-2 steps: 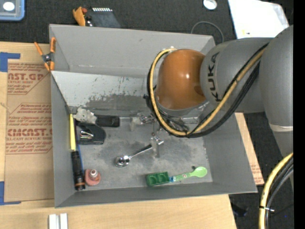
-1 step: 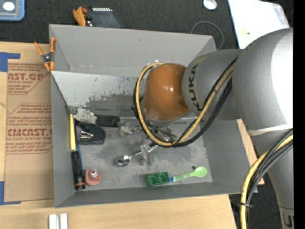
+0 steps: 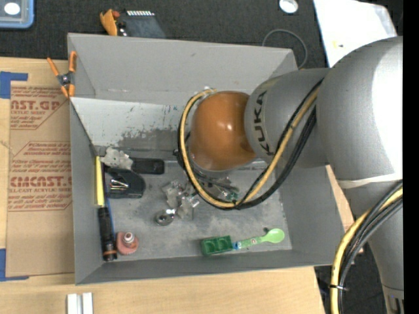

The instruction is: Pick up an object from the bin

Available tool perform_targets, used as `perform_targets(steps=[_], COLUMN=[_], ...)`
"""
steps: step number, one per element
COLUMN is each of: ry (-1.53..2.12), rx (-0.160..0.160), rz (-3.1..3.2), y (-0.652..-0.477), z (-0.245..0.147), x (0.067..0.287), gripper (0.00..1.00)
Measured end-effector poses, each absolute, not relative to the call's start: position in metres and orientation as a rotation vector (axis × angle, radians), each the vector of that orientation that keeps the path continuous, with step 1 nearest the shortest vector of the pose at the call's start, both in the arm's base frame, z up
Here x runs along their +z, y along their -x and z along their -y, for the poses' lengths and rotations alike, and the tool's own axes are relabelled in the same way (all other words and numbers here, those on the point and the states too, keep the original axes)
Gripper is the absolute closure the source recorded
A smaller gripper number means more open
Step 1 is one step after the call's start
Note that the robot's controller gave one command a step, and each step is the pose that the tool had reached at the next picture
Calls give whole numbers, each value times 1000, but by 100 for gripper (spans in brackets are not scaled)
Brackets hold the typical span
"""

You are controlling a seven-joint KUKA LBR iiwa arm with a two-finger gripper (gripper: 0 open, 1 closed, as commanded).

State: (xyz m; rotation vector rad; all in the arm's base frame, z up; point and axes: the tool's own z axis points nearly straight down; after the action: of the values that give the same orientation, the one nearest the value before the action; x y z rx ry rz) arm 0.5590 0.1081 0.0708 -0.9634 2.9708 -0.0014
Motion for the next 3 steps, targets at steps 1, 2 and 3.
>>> perform_targets(steps=[1,2,3], ry=[964,966,963], rx=[-1,0,-2], rz=[-2971,-2980,-2970], y=[-559,-556,-559], z=[-108,-108,-108], x=[71,106,138], gripper=[100,100,100])
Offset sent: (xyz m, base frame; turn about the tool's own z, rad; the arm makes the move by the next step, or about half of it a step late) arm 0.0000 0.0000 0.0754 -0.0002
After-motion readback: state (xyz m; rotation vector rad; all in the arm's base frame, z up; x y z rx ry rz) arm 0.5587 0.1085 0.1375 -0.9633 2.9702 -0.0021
